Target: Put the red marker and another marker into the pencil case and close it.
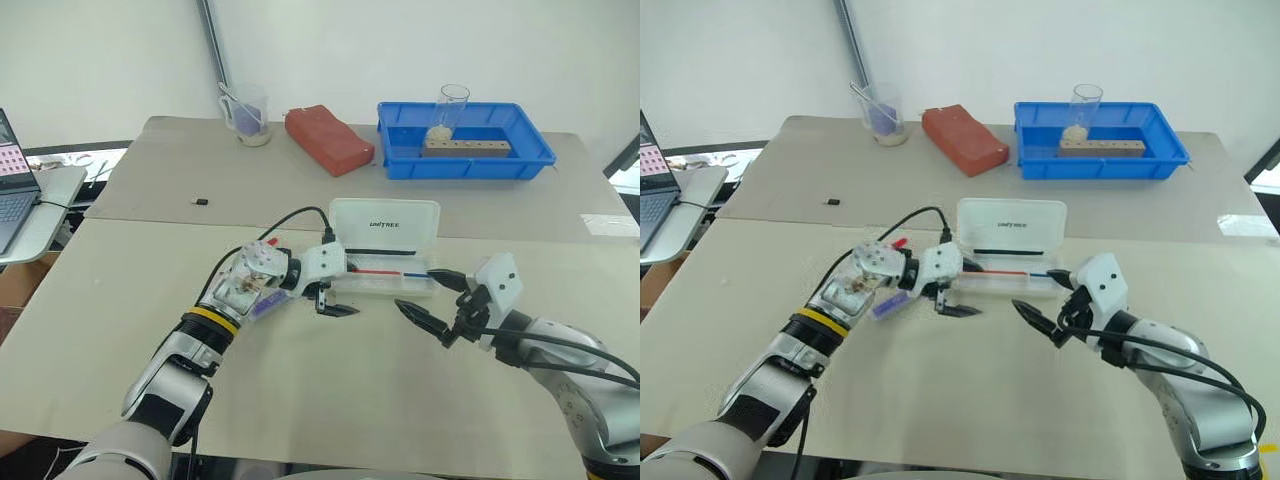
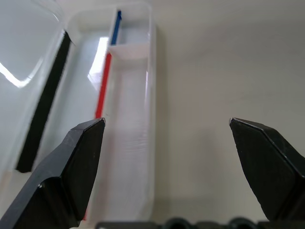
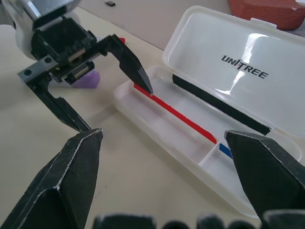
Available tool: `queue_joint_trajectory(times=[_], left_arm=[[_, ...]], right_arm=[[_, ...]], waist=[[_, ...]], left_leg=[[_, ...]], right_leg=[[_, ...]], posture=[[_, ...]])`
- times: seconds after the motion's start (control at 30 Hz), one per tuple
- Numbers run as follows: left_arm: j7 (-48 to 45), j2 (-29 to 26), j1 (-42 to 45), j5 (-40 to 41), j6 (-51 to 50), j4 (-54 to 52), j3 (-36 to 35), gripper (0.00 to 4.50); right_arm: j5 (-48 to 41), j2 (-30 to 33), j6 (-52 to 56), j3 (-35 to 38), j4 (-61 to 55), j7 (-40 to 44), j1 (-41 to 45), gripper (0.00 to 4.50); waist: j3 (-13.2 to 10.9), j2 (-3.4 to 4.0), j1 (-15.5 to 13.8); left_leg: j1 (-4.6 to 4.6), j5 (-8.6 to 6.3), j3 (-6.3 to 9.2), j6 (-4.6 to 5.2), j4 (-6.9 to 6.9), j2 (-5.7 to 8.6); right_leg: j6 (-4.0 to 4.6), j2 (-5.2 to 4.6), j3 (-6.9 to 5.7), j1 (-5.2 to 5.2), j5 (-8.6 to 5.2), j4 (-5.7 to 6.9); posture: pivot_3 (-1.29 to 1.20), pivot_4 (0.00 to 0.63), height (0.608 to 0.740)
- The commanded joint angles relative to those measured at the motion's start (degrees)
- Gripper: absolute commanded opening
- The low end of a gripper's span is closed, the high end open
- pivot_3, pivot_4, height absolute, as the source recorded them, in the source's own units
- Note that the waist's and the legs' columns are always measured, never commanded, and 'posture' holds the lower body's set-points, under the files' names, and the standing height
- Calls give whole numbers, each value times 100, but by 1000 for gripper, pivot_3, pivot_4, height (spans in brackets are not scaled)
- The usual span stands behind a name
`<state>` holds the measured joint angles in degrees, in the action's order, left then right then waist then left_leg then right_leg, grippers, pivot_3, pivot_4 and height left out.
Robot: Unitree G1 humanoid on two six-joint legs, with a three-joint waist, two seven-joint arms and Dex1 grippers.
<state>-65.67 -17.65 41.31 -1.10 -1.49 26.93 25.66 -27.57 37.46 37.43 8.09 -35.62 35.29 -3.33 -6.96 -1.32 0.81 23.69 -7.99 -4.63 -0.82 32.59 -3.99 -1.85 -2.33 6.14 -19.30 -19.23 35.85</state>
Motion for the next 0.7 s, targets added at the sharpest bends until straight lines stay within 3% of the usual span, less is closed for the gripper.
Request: queue_joint_trajectory(times=[0.03,0.13,0.33,0.4,0.7], left_arm=[[77,111,127,-151,76,143,26,4437],[121,172,153,-260,40,281,42,3614],[186,200,231,-359,169,494,-11,785],[184,178,185,-345,135,402,-34,71],[-241,-561,-1008,-319,-624,-1819,174,71]], right_arm=[[-18,34,-128,53,-98,49,49,4500],[-18,27,-129,55,-57,49,109,4500],[16,19,-114,6,-32,48,215,4500],[-5,24,-86,17,-47,53,228,4500],[-381,617,205,142,-173,649,170,4500]], waist=[[1,1,1],[4,6,-6],[6,10,-1],[9,15,-1],[24,40,16]], left_leg=[[5,0,8,1,4,0],[8,0,17,2,8,2],[9,0,50,2,13,7],[10,0,64,2,13,13],[15,1,82,4,13,14]], right_leg=[[0,0,-7,0,0,0],[0,0,-14,3,0,1],[-1,0,-41,5,-2,1],[0,0,-46,8,-4,1],[9,9,-53,17,-5,12]], posture=[[0,150,740],[0,150,740],[0,150,740],[0,150,740],[0,150,740]])
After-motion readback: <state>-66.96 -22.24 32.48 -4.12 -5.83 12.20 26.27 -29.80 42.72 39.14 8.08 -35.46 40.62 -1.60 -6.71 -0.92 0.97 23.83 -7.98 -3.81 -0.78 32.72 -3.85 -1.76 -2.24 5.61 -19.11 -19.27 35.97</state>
